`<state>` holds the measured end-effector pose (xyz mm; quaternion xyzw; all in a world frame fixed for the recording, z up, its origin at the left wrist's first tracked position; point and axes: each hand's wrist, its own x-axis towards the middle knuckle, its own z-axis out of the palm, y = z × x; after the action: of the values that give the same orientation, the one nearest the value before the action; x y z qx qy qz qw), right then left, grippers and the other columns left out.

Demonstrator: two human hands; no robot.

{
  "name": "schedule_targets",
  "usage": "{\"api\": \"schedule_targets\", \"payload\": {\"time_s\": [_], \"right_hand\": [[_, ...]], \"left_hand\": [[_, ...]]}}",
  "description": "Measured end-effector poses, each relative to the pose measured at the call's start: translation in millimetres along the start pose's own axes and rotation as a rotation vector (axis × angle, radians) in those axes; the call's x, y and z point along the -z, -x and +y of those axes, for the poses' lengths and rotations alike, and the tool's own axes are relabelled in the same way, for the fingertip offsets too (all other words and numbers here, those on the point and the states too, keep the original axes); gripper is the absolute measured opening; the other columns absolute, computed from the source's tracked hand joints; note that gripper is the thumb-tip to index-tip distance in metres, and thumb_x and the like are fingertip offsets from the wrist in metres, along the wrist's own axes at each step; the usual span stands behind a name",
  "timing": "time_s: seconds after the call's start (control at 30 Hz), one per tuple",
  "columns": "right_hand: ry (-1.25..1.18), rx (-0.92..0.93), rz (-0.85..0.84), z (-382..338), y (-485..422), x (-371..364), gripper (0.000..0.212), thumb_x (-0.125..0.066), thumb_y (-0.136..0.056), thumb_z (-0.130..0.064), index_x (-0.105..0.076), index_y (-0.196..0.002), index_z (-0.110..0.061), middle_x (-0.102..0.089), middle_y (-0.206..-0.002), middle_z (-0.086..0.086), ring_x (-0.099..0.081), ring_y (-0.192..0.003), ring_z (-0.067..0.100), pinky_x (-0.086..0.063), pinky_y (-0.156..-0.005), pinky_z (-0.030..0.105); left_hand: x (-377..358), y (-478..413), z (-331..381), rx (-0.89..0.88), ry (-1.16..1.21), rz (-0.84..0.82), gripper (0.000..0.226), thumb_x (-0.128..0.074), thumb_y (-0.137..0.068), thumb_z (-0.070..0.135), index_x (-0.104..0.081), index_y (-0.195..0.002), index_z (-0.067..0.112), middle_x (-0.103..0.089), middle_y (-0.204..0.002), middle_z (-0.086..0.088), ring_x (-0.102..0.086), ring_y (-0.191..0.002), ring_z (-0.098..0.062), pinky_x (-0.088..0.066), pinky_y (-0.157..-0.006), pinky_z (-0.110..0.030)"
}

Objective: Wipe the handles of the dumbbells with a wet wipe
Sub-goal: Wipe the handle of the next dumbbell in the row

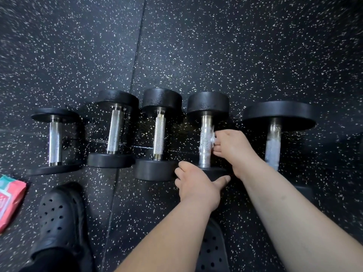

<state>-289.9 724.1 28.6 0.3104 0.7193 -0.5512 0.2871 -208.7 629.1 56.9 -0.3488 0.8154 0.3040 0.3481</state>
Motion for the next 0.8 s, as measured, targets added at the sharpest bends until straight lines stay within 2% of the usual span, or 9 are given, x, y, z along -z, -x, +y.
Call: {"api": "schedule_targets", "payload": {"time_s": [0.07,0.13,0.23,0.33,0.6,0.8], "right_hand": [[0.261,0.151,0.041,5,3,5,0.011,-0.064,-0.084,-0.021,-0.072,-0.088,-0.015,-0.076,-0.074,-0.007,-0.069,-0.077,0.019,-0.056,-0.078,0.034],[0.443,0.304,0.128,6,10,7,0.009,-0.074,-0.091,-0.019,-0.074,-0.098,-0.025,-0.076,-0.08,-0.014,-0.071,-0.083,0.006,-0.055,-0.083,0.029],[0.485,0.485,0.233,11,16,5,0.011,-0.078,-0.09,-0.02,-0.074,-0.097,-0.027,-0.073,-0.085,-0.016,-0.07,-0.079,0.004,-0.059,-0.083,0.032],[0.482,0.606,0.242,15,12,1,0.019,-0.081,-0.087,-0.016,-0.077,-0.101,-0.029,-0.069,-0.091,-0.015,-0.067,-0.081,0.005,-0.059,-0.082,0.035],[0.719,0.726,0.177,17,18,4,0.013,-0.08,-0.089,-0.025,-0.08,-0.1,-0.033,-0.06,-0.094,-0.012,-0.063,-0.083,0.014,-0.057,-0.074,0.039],[0.638,0.749,0.209,8,11,3,0.017,-0.074,-0.092,-0.016,-0.082,-0.102,-0.027,-0.062,-0.093,-0.009,-0.063,-0.079,0.017,-0.056,-0.077,0.039]], "left_hand": [[0,0,1,0.007,0.0,0.0,0.107,-0.091,-0.066,0.065,-0.03,-0.136,0.013,-0.036,-0.144,-0.006,-0.042,-0.133,-0.03,-0.045,-0.11,-0.044],[1,0,1,0.01,0.003,0.0,0.106,-0.092,-0.065,0.064,-0.03,-0.135,0.013,-0.037,-0.143,-0.006,-0.043,-0.133,-0.03,-0.045,-0.109,-0.044],[1,0,0,-0.001,0.0,-0.004,0.102,-0.091,-0.068,0.062,-0.031,-0.133,0.013,-0.037,-0.142,-0.006,-0.043,-0.131,-0.031,-0.045,-0.108,-0.044],[2,0,-1,-0.009,-0.008,-0.007,0.098,-0.09,-0.071,0.06,-0.03,-0.133,0.012,-0.037,-0.142,-0.006,-0.044,-0.131,-0.031,-0.045,-0.107,-0.044],[1,-1,-1,-0.013,-0.018,0.001,0.096,-0.089,-0.072,0.058,-0.031,-0.133,0.011,-0.038,-0.14,-0.007,-0.046,-0.128,-0.032,-0.046,-0.105,-0.043],[2,0,0,-0.012,-0.007,-0.008,0.099,-0.09,-0.069,0.061,-0.031,-0.132,0.012,-0.038,-0.139,-0.007,-0.045,-0.129,-0.032,-0.045,-0.106,-0.044]]}}
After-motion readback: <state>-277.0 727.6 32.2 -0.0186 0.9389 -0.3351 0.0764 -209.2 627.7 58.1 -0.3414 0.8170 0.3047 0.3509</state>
